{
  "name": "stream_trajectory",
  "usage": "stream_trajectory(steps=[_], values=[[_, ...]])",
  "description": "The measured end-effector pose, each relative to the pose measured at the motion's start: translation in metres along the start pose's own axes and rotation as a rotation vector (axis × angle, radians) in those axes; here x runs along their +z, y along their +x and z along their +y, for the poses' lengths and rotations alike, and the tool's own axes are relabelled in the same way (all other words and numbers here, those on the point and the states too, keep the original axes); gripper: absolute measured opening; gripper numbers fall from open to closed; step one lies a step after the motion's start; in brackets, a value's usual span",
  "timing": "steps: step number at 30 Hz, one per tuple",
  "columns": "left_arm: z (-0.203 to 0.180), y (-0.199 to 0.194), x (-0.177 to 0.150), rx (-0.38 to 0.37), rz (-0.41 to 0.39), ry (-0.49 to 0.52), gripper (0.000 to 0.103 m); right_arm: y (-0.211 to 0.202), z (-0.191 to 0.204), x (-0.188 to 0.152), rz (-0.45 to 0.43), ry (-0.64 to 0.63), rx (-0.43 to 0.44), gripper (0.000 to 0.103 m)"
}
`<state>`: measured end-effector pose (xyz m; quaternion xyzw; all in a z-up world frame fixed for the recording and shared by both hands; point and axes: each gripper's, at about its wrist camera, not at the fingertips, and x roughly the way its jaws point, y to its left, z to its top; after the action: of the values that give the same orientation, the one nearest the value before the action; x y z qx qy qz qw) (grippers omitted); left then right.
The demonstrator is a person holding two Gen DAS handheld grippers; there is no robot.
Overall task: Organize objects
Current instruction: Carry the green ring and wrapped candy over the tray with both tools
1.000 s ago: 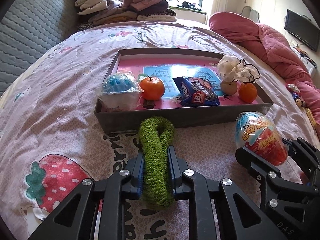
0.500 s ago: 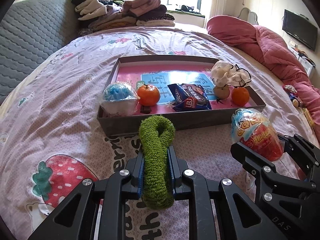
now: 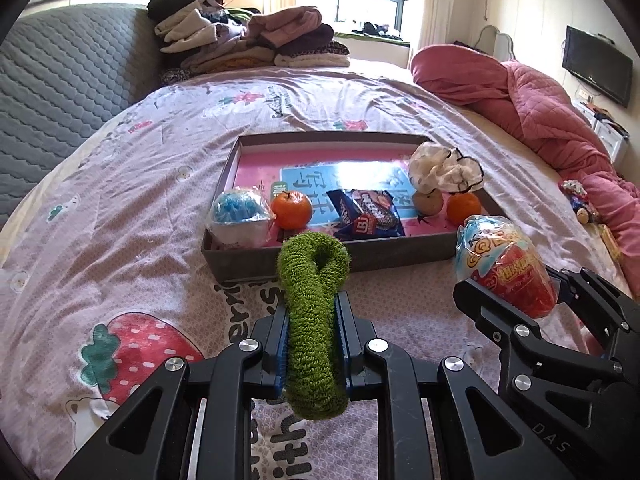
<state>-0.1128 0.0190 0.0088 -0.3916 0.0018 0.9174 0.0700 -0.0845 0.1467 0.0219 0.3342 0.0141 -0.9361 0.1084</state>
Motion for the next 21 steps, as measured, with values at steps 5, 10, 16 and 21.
stream_trajectory(steps=[5,10,16,21], values=[[-0.004,-0.010,0.007,0.002,-0.022,0.003,0.020,-0.009,-0.003,0.005,-0.027,0.001,0.000,0.054],[-0.007,-0.016,0.018,0.003,-0.044,0.009,0.020,-0.018,-0.008,0.014,-0.055,0.004,0.001,0.054],[-0.008,-0.018,0.033,0.003,-0.060,0.010,0.020,-0.027,-0.014,0.028,-0.083,-0.007,-0.010,0.054],[-0.009,-0.015,0.047,0.004,-0.070,0.007,0.020,-0.029,-0.019,0.038,-0.093,-0.019,-0.023,0.054]])
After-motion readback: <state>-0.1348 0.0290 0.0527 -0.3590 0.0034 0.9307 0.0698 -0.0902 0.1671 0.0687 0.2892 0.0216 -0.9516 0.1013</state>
